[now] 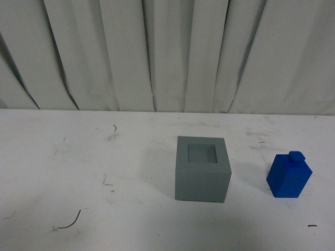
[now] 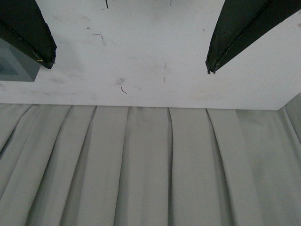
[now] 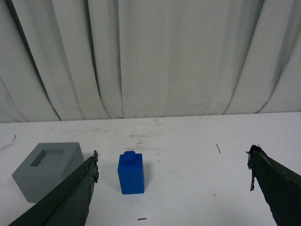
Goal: Insert blue part into gray base
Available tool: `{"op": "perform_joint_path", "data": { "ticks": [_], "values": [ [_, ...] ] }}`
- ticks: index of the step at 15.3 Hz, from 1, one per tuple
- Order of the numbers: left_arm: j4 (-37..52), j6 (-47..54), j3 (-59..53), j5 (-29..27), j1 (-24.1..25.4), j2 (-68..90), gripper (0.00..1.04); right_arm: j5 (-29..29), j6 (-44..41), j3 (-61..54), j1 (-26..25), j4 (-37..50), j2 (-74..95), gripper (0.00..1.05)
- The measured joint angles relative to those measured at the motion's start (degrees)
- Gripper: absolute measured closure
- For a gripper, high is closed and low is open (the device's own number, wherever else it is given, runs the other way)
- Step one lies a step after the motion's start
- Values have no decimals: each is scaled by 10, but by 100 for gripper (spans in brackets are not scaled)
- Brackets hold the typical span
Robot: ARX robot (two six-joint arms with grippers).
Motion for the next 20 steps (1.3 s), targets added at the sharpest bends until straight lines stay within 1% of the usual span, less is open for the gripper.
{"op": "perform_joint_path", "data": {
  "ticks": [20],
  "values": [
    [0,0,0,0,0,0,7,0,0,0,0,0,0,6]
  ]
}}
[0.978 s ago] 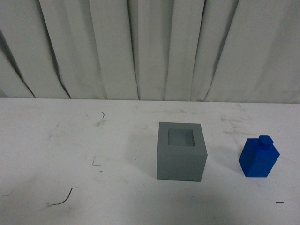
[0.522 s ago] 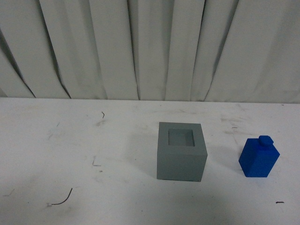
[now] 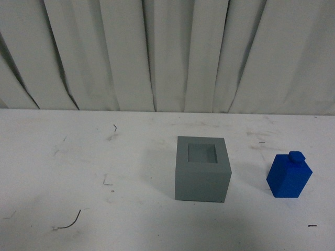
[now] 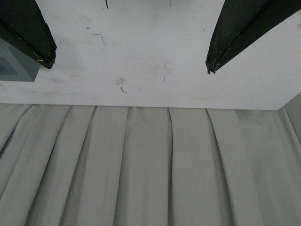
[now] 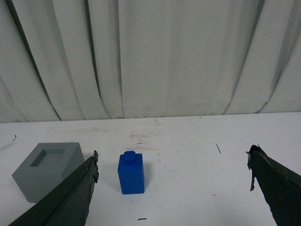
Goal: Insert blue part into gray base
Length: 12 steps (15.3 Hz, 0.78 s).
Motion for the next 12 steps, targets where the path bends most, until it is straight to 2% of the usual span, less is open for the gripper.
{"op": "perform_joint_path", "data": {
  "ticks": [12],
  "values": [
    [0,0,0,0,0,0,7,0,0,0,0,0,0,6]
  ]
}}
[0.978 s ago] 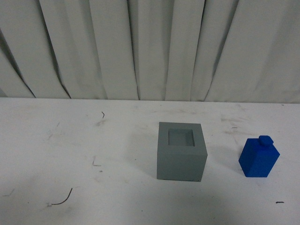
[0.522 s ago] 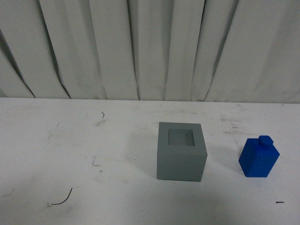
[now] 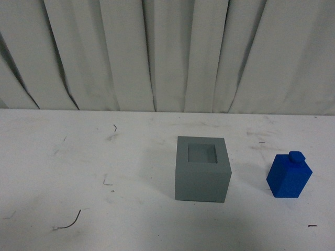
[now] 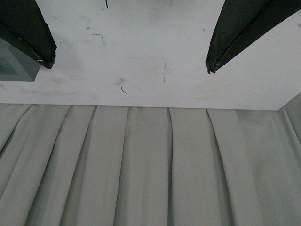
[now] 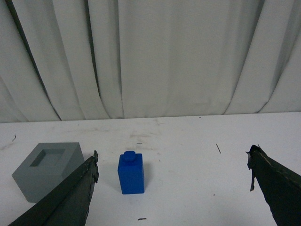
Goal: Insert blue part into gray base
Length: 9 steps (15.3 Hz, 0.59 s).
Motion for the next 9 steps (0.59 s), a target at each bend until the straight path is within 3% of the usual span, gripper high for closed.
{"op": "perform_joint_path", "data": {
  "ticks": [9],
  "values": [
    [0,0,0,0,0,0,7,0,0,0,0,0,0,6]
  ]
}}
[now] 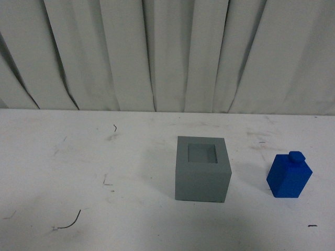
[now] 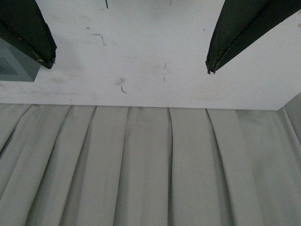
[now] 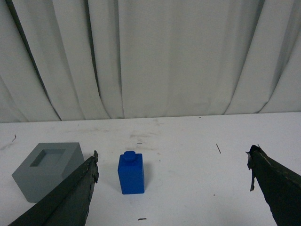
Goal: Insert blue part into gray base
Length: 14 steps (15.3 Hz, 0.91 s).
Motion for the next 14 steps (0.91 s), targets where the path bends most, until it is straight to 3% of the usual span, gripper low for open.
{"op": "perform_joint_path", "data": {
  "ticks": [3,6,9,11,14],
  "values": [
    [0,0,0,0,0,0,7,-8,0,0,-6,34,15,6],
    [0,0,0,0,0,0,7,-63,-4,7,-66,266,240,6],
    [0,0,0,0,0,0,7,-72,-35,127,-68,517,548,6],
    [0,0,0,0,0,0,7,-67,-67,243,-63,547,730,6],
    [0,0,0,0,0,0,7,-92,-143,428,-58,448,910,6]
  ]
}}
